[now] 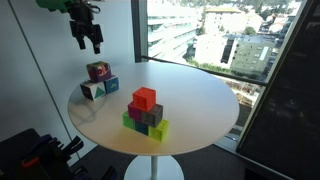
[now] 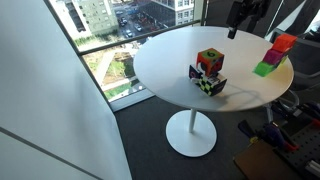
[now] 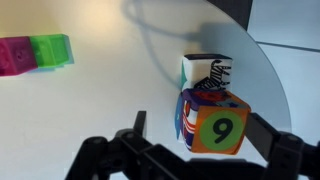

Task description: Put the orange plush block on the table

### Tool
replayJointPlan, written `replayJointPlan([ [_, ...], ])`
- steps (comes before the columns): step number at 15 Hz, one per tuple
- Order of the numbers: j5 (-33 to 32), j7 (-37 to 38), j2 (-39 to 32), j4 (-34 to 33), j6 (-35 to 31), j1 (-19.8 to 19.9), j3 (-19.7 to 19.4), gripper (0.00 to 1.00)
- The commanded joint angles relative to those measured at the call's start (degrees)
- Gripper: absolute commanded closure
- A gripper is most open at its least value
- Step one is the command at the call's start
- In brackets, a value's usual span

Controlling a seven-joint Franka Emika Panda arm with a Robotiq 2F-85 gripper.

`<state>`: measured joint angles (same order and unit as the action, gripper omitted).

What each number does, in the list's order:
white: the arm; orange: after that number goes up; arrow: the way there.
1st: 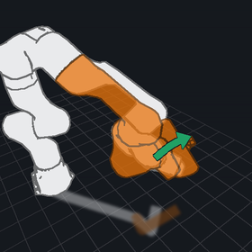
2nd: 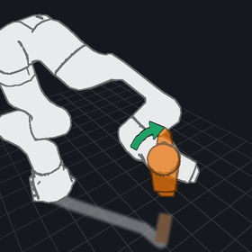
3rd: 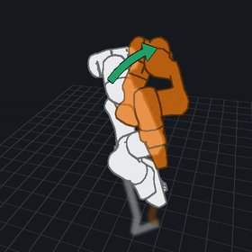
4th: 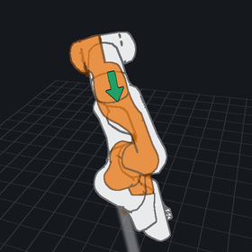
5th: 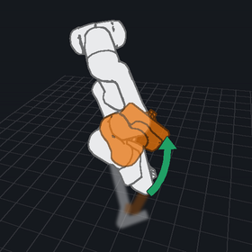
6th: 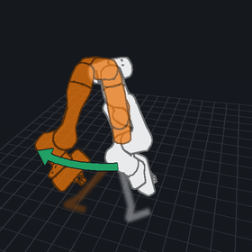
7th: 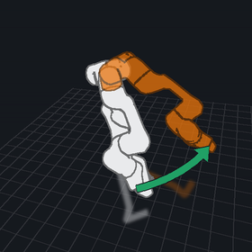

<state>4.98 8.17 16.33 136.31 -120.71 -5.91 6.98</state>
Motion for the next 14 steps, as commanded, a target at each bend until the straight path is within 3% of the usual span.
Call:
replayJointPlan([
  [1,-0.4,0.7,-1.9,-1.2,-1.1,0.0,0.5,0.00],
  [14,-2.7,3.1,-7.0,-2.5,-5.4,-1.0,3.4,0.00],
])
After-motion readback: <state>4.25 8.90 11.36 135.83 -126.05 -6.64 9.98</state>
